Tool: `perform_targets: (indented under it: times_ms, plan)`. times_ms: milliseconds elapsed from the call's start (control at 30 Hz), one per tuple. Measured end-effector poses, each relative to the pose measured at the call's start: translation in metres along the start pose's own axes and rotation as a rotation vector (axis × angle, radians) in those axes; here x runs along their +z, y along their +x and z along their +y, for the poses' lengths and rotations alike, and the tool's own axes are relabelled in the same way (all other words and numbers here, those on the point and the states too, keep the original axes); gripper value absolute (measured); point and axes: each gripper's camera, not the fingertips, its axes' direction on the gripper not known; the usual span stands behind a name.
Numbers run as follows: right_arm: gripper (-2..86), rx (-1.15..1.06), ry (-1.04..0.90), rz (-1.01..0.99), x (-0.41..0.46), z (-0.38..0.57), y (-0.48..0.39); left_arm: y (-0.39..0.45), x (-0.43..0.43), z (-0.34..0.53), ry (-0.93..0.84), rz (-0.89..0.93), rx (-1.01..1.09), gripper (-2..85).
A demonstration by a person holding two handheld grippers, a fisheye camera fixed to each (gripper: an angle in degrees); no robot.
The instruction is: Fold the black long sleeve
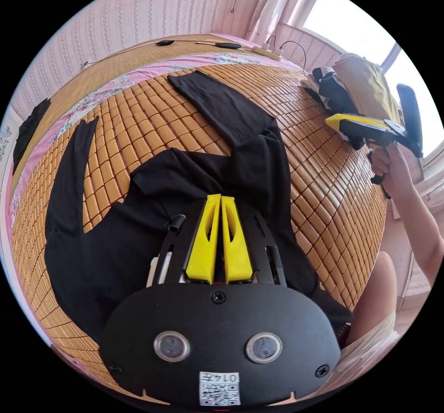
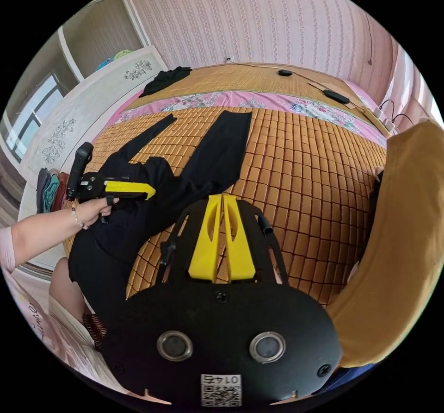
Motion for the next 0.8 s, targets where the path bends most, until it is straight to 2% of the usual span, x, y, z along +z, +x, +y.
perform_targets:
  times_ms: [67,167,233,300,367,467,567,667,733,800]
  plan:
    - [7.6,0.011,-0.044,0.002,0.023,-0.015,0.004,0.008,0.004,0.006,0.006,-0.011,0.004,-1.0]
    - [8.5,0.031,-0.064,0.036,0.053,-0.036,0.006,0.018,0.011,0.015,0.014,-0.009,0.017,-1.0]
    - [7.4,0.017,-0.105,0.052,0.071,-0.043,0.004,0.021,0.015,0.021,0.021,0.004,0.016,-1.0]
    - [5.7,-0.034,-0.083,0.127,0.077,-0.038,-0.001,0.028,0.019,0.029,0.034,0.002,0.022,-1.0]
    - [3.5,-0.042,-0.065,0.114,0.071,-0.029,0.002,0.037,0.022,0.033,0.039,-0.017,0.040,-1.0]
    - [0.1,-0.041,-0.023,-0.002,0.039,0.006,0.010,0.046,0.027,0.040,0.051,-0.023,0.053,-1.0]
    - [0.0,-0.017,0.060,-0.108,-0.040,0.079,-0.005,0.055,0.030,0.045,0.056,-0.034,0.057,-1.0]
    - [-0.1,0.007,0.107,-0.194,-0.115,0.157,-0.031,0.077,0.035,0.049,0.053,-0.120,0.108,-1.0]
    - [-0.1,0.066,0.117,-0.125,-0.135,0.192,-0.029,0.086,0.038,0.050,0.054,-0.154,0.127,-1.0]
    - [0.5,0.147,0.117,0.035,-0.137,0.224,-0.009,0.088,0.039,0.050,0.050,-0.146,0.116,-1.0]
